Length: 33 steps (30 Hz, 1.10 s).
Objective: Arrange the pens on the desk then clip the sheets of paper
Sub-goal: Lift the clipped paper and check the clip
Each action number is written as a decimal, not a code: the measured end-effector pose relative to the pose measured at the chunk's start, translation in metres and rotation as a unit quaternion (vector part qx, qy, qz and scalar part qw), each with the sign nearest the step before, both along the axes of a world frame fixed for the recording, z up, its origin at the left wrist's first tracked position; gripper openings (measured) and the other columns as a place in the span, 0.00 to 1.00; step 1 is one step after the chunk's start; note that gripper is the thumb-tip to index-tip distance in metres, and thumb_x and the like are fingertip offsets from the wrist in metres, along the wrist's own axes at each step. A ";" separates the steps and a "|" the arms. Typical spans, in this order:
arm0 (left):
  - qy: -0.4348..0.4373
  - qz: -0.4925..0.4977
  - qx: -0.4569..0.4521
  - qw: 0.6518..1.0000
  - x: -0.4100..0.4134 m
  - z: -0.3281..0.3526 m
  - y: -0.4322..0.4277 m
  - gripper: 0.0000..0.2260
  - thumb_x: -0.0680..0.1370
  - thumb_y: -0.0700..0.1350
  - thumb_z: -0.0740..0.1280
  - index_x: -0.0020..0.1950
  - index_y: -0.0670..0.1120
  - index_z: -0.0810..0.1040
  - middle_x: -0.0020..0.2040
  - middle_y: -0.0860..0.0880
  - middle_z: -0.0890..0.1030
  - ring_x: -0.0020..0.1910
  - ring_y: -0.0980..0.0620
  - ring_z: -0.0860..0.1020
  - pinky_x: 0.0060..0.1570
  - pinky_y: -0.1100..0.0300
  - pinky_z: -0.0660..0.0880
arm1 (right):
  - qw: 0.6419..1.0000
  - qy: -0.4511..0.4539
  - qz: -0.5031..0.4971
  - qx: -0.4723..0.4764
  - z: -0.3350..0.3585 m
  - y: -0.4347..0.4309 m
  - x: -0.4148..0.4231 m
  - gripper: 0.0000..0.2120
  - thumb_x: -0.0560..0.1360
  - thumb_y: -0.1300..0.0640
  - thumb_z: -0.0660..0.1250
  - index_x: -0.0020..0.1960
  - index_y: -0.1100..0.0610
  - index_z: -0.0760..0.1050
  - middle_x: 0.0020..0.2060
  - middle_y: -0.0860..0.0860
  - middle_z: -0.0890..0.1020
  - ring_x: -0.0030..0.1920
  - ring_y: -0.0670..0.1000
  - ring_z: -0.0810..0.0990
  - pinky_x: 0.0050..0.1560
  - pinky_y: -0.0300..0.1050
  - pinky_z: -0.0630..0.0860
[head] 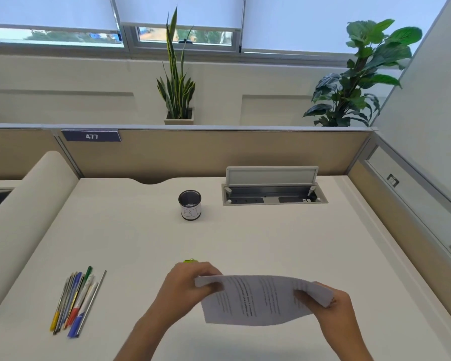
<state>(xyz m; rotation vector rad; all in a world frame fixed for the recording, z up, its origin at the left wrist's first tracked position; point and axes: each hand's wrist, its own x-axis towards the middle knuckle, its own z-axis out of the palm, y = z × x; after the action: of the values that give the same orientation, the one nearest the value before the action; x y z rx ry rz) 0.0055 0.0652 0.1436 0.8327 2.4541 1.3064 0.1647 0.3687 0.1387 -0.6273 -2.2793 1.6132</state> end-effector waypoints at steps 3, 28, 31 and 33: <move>-0.166 0.098 0.161 0.968 0.001 -0.009 -0.005 0.08 0.71 0.42 0.83 0.48 0.46 0.90 0.46 0.46 0.90 0.46 0.49 0.87 0.46 0.54 0.81 | 0.997 0.009 -0.049 -0.062 -0.008 0.006 0.001 0.18 0.72 0.74 0.79 0.34 0.53 0.89 0.33 0.44 0.89 0.34 0.43 0.86 0.35 0.30 0.79; -0.035 0.089 0.081 0.992 0.018 -0.014 0.032 0.08 0.74 0.44 0.75 0.43 0.57 0.90 0.41 0.59 0.89 0.44 0.55 0.84 0.48 0.50 0.78 | 0.995 0.000 -0.008 0.096 -0.003 0.017 0.021 0.15 0.72 0.68 0.82 0.46 0.48 0.90 0.45 0.42 0.91 0.52 0.42 0.87 0.56 0.26 0.73; 0.105 0.027 0.025 0.994 0.022 0.018 0.044 0.07 0.76 0.50 0.71 0.45 0.58 0.90 0.42 0.63 0.89 0.42 0.60 0.82 0.53 0.49 0.78 | 0.992 -0.011 0.051 0.111 0.010 0.006 0.010 0.18 0.72 0.68 0.82 0.52 0.46 0.88 0.48 0.38 0.91 0.54 0.41 0.87 0.58 0.25 0.74; 0.174 0.001 -0.015 0.985 0.026 0.032 0.052 0.05 0.76 0.49 0.73 0.46 0.57 0.90 0.43 0.62 0.89 0.42 0.58 0.83 0.58 0.46 0.78 | 0.990 -0.019 0.091 0.108 0.012 -0.003 0.003 0.19 0.75 0.69 0.79 0.54 0.46 0.88 0.48 0.38 0.91 0.54 0.41 0.88 0.57 0.29 0.77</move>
<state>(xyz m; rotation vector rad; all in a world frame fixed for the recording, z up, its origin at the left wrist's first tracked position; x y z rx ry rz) 0.0317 0.1168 0.1758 1.1356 2.7282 1.2060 0.1674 0.3660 0.1502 -0.4119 -2.5586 1.4088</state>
